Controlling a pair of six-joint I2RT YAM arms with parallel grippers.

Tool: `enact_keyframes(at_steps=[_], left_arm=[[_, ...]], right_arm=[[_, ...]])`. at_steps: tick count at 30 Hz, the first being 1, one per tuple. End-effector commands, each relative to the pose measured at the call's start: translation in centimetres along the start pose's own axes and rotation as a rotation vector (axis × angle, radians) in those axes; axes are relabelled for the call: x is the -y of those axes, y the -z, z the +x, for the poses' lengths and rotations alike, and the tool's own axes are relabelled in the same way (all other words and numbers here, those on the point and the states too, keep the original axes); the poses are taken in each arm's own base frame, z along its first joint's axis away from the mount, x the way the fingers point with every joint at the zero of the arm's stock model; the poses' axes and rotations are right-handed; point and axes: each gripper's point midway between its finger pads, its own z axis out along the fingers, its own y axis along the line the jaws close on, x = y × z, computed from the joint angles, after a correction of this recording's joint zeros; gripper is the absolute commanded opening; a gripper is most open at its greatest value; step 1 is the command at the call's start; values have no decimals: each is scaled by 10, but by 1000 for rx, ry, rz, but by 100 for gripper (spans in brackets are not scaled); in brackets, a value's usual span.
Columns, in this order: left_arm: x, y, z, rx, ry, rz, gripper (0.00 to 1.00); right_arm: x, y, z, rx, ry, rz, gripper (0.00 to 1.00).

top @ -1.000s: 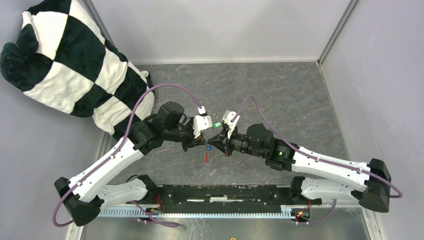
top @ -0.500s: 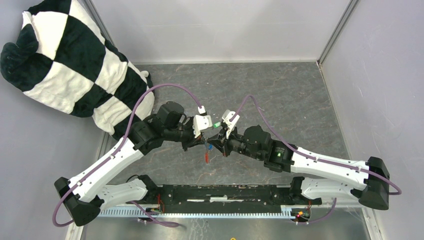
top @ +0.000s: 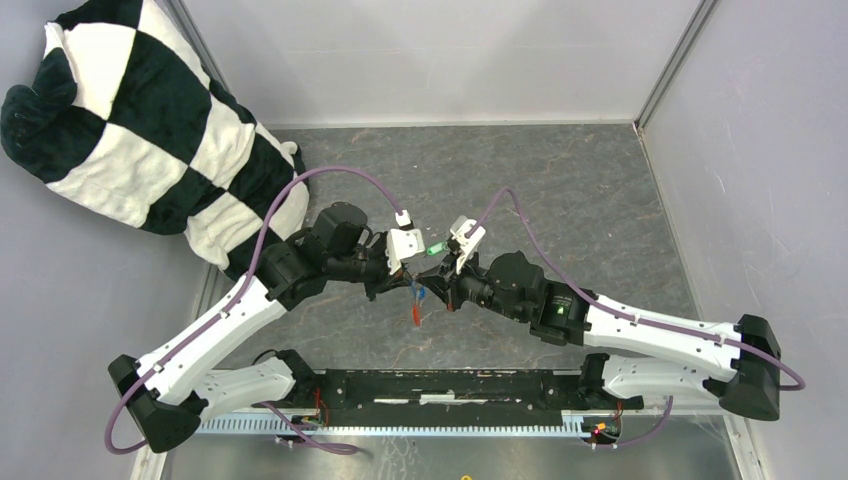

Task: Put the keys on the keyring
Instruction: Insert the key onto the keyring.

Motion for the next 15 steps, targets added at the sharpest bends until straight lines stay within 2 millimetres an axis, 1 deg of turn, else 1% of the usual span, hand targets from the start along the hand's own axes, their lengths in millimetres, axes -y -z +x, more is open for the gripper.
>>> enact_keyframes(at_steps=[1, 8, 15], left_arm=[[4, 8, -21, 81, -27, 10, 2], [5, 10, -23, 91, -38, 11, 2], [5, 10, -24, 94, -39, 7, 2]], right_arm=[[12, 5, -14, 51, -27, 74, 0], [13, 6, -13, 49, -34, 80, 0], [20, 8, -8, 32, -42, 118, 0]])
